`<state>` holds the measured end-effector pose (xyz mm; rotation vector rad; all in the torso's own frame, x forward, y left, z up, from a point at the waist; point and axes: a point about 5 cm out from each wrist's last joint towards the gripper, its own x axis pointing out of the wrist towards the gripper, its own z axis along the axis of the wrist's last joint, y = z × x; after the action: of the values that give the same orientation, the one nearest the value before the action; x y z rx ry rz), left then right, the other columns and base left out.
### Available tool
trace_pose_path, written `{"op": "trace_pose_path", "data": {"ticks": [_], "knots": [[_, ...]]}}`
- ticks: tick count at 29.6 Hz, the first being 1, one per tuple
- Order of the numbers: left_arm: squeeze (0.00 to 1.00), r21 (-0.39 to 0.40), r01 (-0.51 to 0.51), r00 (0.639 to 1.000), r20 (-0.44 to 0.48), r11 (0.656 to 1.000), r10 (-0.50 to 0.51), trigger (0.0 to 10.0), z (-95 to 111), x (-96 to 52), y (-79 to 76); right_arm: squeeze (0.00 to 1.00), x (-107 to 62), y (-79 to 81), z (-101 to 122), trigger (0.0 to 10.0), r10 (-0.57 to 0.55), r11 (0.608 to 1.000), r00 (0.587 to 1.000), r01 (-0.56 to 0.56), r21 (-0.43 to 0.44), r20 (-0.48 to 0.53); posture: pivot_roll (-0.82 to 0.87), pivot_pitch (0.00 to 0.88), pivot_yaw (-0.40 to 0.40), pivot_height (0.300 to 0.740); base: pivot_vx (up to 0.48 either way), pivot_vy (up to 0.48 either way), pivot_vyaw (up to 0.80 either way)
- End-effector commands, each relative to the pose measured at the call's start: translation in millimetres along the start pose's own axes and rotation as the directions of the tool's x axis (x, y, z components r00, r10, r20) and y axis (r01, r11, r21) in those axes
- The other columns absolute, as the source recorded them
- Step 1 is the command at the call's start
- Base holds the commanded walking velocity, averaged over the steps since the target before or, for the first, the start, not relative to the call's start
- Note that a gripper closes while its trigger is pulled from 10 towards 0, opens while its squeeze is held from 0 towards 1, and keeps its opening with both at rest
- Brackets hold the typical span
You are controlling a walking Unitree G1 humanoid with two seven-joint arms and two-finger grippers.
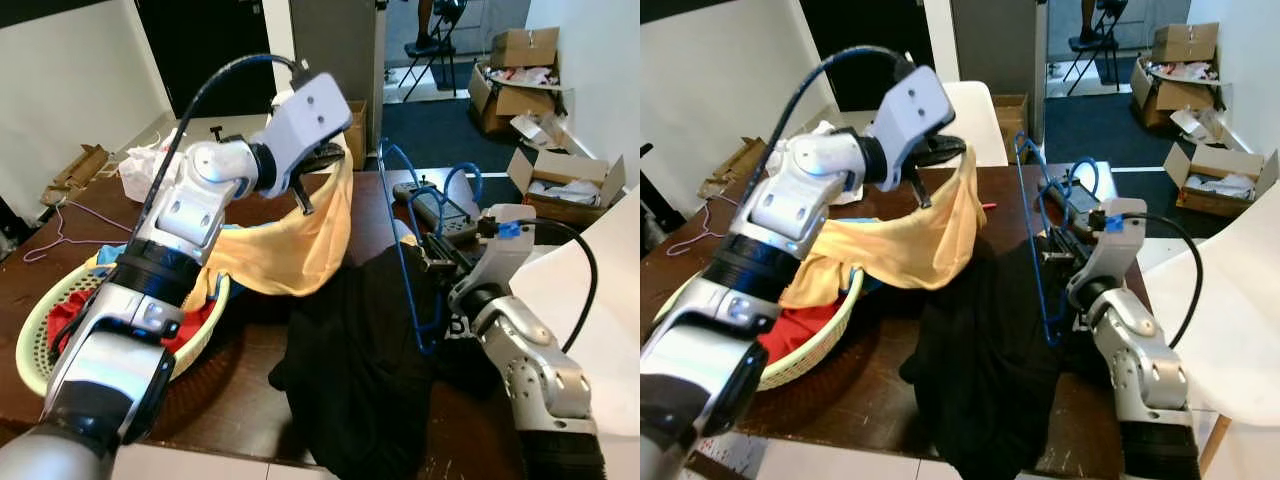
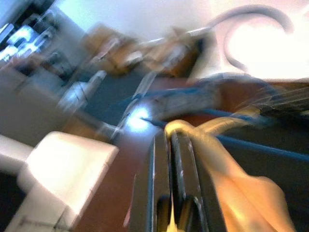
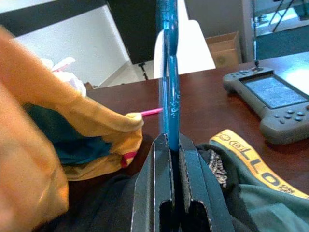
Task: Hang hanger
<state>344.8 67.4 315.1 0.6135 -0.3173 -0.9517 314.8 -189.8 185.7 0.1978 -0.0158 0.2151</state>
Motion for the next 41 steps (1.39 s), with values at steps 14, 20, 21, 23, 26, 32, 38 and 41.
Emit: {"op": "trace_pose_path", "data": {"ticks": [14, 20, 21, 23, 26, 32, 38, 41], "knots": [[0.0, -0.383, 0.38, 0.893, -0.085, 0.842, -0.442, 10.0, -17.2, -24.4, -114.8, 0.0, 2.3, 1.4, -6.6, 10.0, 0.008, 1.0, 0.999, -0.009, -0.028, -0.038, 0.03, 0.003, 0.094, 0.74, 0.0, 0.0, 0.0], [1.0, -0.423, 0.356, 0.86, -0.201, 0.833, -0.47, 10.0, -42.8, -25.9, -146.0, 0.0, 1.9, -1.3, -14.8, 10.0, -0.007, 0.998, 0.995, 0.001, -0.065, -0.1, 0.02, 0.008, 0.092, 0.74, 0.0, 0.0, 0.0], [1.0, -0.431, 0.34, 0.852, -0.235, 0.836, -0.468, 10.0, -49.3, -28.0, -150.8, 0.0, 1.5, -2.7, -18.2, 10.0, -0.013, 0.997, 0.992, 0.004, -0.075, -0.122, 0.02, 0.011, 0.085, 0.74, 0.0, 0.0, 0.0], [1.0, -0.431, 0.34, 0.852, -0.235, 0.836, -0.468, 10.0, -49.3, -28.0, -150.8, 0.0, 1.5, -2.7, -18.2, 10.0, -0.013, 0.997, 0.992, 0.004, -0.075, -0.122, 0.02, 0.011, 0.085, 0.74, 0.0, 0.0, 0.0], [1.0, -0.451, 0.308, 0.842, -0.28, 0.838, -0.461, 10.0, -56.1, -35.5, -151.6, 0.0, 1.3, -3.9, -22.7, 10.0, -0.015, 0.997, 0.989, 0.003, -0.083, -0.147, 0.03, 0.013, 0.08, 0.74, 0.0, 0.0, 0.0], [1.0, -0.384, 0.23, 0.91, -0.242, 0.894, -0.338, 10.0, -46.1, -59.7, -93.5, 0.0, 1.6, -3.7, -27.4, 10.0, -0.007, 0.997, 0.987, -0.006, -0.077, -0.163, 0.03, 0.02, 0.071, 0.74, 0.0, 0.0, 0.0], [1.0, -0.18, 0.131, 0.91, -0.368, 0.975, -0.191, 10.0, -60.6, -82.6, -44.5, 0.0, 0.9, -2.6, -29.1, 10.0, 0.002, 0.998, 0.986, -0.013, -0.067, -0.166, 0.02, 0.034, 0.064, 0.74, 0.0, 0.0, 0.0], [0.89, 0.027, 0.153, 0.885, -0.449, 0.988, -0.125, 10.0, -71.2, -94.5, -23.3, 0.0, 0.0, -2.7, -29.6, 10.0, 0.004, 0.998, 0.985, -0.015, -0.065, -0.17, 0.02, 0.039, 0.06, 0.74, 0.0, 0.0, 0.0]]}}
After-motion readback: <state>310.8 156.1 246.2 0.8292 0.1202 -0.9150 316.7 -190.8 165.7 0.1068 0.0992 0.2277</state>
